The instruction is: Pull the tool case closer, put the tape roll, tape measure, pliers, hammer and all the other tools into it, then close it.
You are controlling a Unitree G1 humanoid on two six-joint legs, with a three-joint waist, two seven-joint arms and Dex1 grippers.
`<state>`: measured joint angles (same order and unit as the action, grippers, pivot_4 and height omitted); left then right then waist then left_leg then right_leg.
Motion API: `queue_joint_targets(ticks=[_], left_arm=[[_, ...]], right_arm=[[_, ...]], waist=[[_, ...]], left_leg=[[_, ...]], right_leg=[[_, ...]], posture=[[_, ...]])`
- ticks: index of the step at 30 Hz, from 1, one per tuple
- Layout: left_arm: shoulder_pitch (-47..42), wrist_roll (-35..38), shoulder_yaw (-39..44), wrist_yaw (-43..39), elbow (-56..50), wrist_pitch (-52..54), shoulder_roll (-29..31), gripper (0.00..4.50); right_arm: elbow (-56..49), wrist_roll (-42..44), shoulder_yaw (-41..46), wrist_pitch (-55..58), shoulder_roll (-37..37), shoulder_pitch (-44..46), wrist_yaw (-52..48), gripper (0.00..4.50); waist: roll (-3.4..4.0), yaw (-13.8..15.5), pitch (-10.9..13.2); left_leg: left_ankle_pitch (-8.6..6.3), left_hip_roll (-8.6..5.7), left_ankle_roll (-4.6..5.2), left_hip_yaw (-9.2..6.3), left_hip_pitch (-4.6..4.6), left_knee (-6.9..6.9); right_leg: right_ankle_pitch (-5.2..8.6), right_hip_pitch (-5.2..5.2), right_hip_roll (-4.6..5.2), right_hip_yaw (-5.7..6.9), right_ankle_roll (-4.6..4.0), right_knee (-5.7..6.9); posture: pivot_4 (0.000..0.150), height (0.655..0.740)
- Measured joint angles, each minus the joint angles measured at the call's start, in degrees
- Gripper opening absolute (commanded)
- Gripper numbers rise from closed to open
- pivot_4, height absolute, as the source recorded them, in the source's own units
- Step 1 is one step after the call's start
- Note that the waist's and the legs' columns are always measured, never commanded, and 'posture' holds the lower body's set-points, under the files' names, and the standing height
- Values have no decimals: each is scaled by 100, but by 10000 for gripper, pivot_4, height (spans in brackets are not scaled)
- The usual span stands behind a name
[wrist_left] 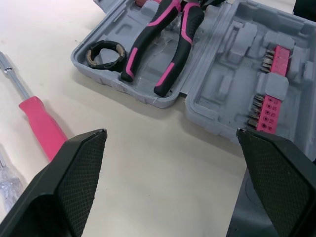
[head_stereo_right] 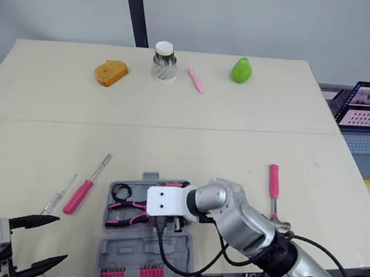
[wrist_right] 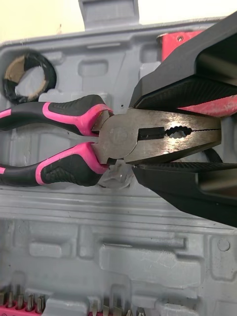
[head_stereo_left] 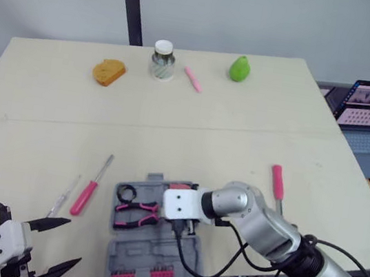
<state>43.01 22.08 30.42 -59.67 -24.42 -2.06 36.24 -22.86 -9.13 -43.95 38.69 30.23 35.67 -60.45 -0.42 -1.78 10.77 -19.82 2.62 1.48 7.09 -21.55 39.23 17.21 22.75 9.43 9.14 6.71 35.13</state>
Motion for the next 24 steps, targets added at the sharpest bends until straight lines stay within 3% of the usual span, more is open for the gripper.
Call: queue_joint_targets(ticks=[10,17,24], left_arm=[[-33,1,-6,14,-4,9,13,45000],[-120,0,-33,26,-4,19,21,45000],[-256,-5,-190,83,-3,54,58,45000]], right_arm=[[112,-116,-55,-128,-38,-2,15,9667],[183,-50,-24,-91,-86,-1,-3,44324],[-153,401,523,17,30,7,-142,44324]], waist=[[0,-1,0],[0,0,0],[-1,1,-1]], left_leg=[[0,0,0,0,0,0],[0,0,0,0,0,0],[0,2,0,0,1,0]], right_leg=[[0,0,0,0,0,1],[0,0,0,0,0,2],[0,0,0,0,0,7]], posture=[[1500,7400],[1500,7400],[1500,7400]])
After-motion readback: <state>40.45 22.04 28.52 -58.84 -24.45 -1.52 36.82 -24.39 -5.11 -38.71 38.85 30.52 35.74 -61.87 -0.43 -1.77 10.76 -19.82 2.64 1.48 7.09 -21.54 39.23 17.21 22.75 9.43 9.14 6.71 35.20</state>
